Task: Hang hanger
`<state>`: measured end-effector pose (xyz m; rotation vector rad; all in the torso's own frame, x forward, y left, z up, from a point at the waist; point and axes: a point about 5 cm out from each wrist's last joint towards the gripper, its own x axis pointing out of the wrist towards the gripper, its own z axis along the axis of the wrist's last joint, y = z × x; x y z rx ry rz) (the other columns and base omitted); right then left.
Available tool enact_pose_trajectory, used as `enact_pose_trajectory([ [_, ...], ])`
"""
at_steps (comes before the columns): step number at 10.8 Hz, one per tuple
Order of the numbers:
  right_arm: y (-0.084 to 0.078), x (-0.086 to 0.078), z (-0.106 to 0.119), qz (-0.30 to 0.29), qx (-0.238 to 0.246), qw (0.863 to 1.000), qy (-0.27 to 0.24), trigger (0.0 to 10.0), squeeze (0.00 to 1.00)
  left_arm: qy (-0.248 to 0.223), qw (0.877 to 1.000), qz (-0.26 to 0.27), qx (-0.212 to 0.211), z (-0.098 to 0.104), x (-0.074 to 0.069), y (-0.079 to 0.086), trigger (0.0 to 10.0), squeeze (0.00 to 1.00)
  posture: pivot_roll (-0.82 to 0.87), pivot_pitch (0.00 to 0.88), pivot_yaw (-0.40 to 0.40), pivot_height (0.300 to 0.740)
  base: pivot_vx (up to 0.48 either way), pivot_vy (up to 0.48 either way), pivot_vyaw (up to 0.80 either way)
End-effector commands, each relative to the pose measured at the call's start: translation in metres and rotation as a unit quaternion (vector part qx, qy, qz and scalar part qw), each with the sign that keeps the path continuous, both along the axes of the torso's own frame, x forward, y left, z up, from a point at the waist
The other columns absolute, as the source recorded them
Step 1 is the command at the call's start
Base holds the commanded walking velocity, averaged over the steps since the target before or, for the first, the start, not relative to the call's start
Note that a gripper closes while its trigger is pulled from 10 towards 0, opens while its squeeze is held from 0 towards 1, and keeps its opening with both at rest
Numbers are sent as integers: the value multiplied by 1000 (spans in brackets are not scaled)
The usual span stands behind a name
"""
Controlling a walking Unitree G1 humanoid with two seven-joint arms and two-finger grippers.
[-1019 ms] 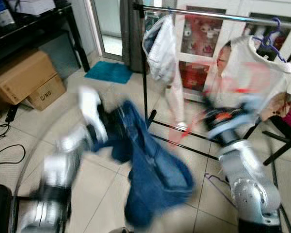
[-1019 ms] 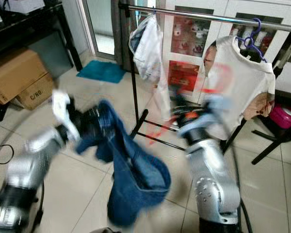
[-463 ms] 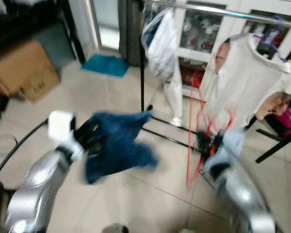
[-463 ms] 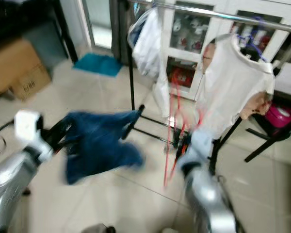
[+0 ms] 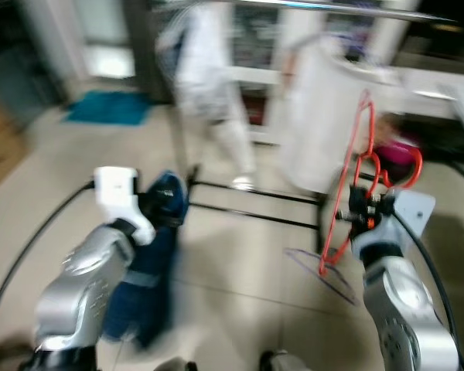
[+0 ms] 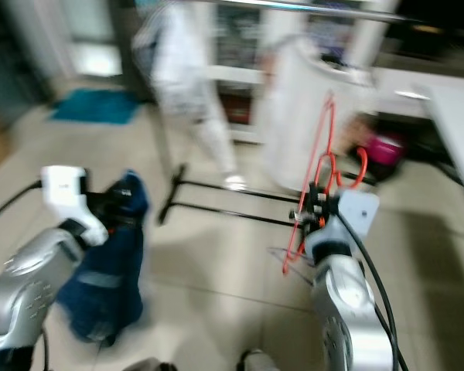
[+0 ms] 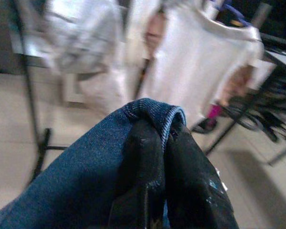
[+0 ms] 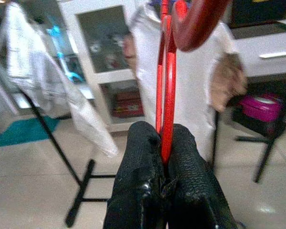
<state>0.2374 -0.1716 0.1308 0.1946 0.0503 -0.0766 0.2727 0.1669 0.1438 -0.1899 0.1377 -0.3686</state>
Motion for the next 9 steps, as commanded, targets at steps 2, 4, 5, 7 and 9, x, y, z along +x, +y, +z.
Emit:
enact_pose_trajectory([
  [2, -2, 2, 3, -21, 15, 1000, -5, 10000, 0, -34, 999, -10, 29, 15, 12, -11, 10000, 0, -143, 0, 29, 740, 0, 0, -800],
  [4, 4, -3, 1, -27, 32, 999, -1, 10000, 0, 33, 999, 2, 11, 0, 17, -14, 10000, 0, -149, 0, 59, 740, 0, 0, -800],
  [5, 7, -3, -4, -23, 41, 999, 8, 10000, 0, 41, 999, -4, 24, -5, 13, -19, 10000, 0, -140, 0, 48, 740, 0, 0, -800],
  [7, 10, 1, -6, -25, 50, 998, 20, 10000, 0, -34, 995, 93, 21, 3, 19, -6, 10000, 0, -129, 0, 41, 740, 0, 0, -800],
  [9, 2, -1, -8, -40, 45, 998, 28, 10000, 0, -29, 995, 96, 23, 4, 21, -6, 10000, 0, -133, 0, 41, 740, 0, 0, -800],
])
